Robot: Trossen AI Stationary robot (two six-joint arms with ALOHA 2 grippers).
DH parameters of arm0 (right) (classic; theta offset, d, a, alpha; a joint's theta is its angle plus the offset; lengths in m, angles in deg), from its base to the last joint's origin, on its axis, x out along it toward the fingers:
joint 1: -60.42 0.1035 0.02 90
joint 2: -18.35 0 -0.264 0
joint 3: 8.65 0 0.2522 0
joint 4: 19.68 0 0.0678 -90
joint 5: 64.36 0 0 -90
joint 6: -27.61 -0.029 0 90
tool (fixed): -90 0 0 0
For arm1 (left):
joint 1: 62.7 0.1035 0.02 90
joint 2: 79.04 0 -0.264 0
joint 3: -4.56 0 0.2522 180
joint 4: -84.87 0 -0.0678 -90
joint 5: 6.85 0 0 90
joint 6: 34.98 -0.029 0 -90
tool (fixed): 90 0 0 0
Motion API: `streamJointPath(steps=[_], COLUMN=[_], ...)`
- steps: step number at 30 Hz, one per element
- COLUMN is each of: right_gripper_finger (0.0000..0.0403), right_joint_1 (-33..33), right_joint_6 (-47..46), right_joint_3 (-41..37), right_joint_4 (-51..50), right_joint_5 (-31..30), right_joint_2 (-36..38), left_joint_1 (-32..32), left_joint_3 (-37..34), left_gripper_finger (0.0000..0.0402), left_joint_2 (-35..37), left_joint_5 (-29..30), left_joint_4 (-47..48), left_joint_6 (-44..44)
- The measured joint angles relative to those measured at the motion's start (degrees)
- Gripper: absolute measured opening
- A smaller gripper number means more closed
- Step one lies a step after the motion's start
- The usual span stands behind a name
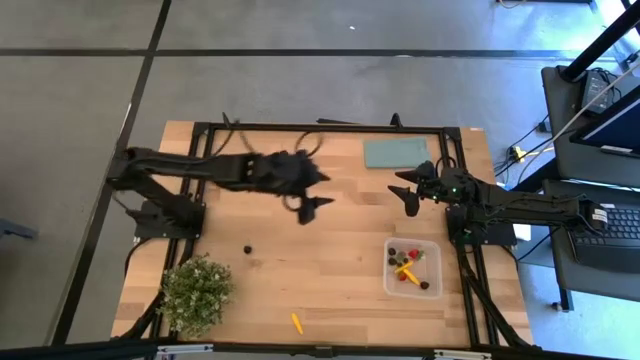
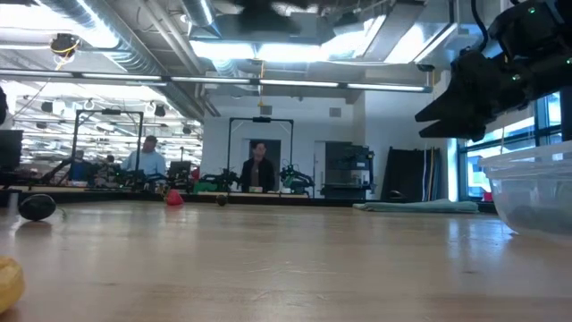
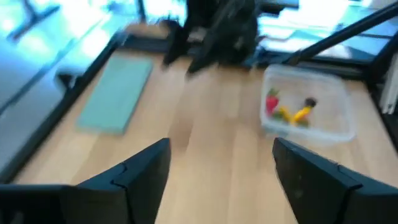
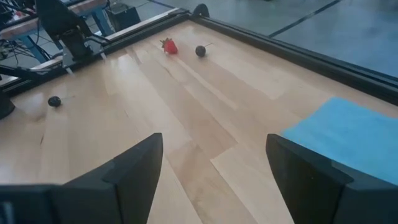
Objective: Pick and placing Produce into tupperware
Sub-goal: Put the bottom black cherry into the container
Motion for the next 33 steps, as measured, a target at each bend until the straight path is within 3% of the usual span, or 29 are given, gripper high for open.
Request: streamJointPath(steps=[7, 13, 20, 27, 33], right_gripper_finger=[0.0287, 0.0287, 0.0287, 0.0287, 0.0287], right_joint_1=[0.00, 0.00, 0.00, -0.02, 0.00], right_joint_6=[0.13, 0.22, 0.23, 0.46, 0.48], right_joint_3=[0.00, 0.00, 0.00, 0.00, 0.00], right_joint_4=[0.02, 0.07, 0.07, 0.09, 0.09], right_joint_5=[-0.02, -0.02, -0.03, -0.04, -0.07], right_joint_2=[0.01, 0.01, 0.01, 0.01, 0.01], left_joint_1=[-6.53, -13.38, -18.32, -19.64, -19.62], left_joint_3=[-16.98, -25.16, -26.27, -26.24, -26.20], left_gripper_finger=[0.0273, 0.0273, 0.0273, 0.0273, 0.0272], left_joint_2=[11.86, 14.60, 14.15, 14.11, 12.79], left_joint_5=[13.70, 17.31, 15.65, 8.99, 0.63], left_joint_4=[0.81, 2.31, 17.97, 28.02, 31.92], left_joint_6=[15.59, 28.25, 49.34, 66.24, 74.47])
